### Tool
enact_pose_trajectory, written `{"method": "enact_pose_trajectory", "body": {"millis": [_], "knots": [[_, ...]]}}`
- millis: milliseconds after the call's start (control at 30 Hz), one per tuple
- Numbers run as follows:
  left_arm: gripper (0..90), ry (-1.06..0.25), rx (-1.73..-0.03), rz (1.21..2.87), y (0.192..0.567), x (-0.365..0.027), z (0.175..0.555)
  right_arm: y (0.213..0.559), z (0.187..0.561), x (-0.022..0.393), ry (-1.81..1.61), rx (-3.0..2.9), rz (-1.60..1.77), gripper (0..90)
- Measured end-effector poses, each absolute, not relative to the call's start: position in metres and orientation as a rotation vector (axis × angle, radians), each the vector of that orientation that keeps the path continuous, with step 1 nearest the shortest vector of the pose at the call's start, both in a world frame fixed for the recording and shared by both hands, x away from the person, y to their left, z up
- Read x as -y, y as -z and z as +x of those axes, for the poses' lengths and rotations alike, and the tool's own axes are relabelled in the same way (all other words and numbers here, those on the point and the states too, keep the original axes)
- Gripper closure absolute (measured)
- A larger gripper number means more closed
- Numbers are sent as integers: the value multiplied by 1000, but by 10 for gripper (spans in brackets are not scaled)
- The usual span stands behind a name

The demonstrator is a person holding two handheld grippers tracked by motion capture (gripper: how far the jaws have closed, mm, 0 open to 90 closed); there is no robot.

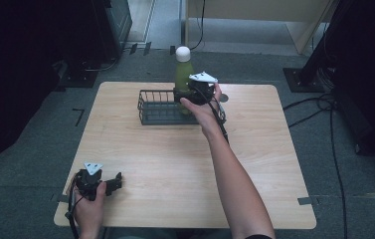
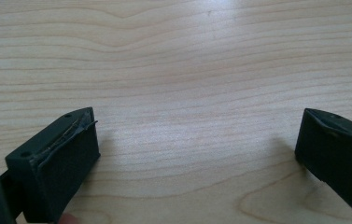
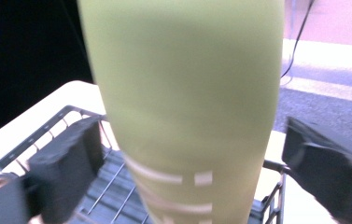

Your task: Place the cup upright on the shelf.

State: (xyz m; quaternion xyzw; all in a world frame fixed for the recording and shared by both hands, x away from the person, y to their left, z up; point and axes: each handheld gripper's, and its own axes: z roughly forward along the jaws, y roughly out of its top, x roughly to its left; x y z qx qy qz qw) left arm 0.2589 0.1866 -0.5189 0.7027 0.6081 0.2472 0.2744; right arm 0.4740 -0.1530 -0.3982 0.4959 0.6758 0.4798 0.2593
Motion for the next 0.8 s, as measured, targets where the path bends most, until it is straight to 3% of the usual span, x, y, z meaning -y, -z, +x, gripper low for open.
{"method": "enact_pose_trajectory", "body": {"millis": [300,467,800], "knots": [[0,-664,-1636,1889,519,-187,259,394,467,158,-1272,-1824,1354,7],[0,-663,-1635,1889,519,-187,259,394,462,161,-1280,-1815,1295,262],[0,-663,-1635,1889,519,-187,259,393,461,160,-1279,-1821,1295,261]]}}
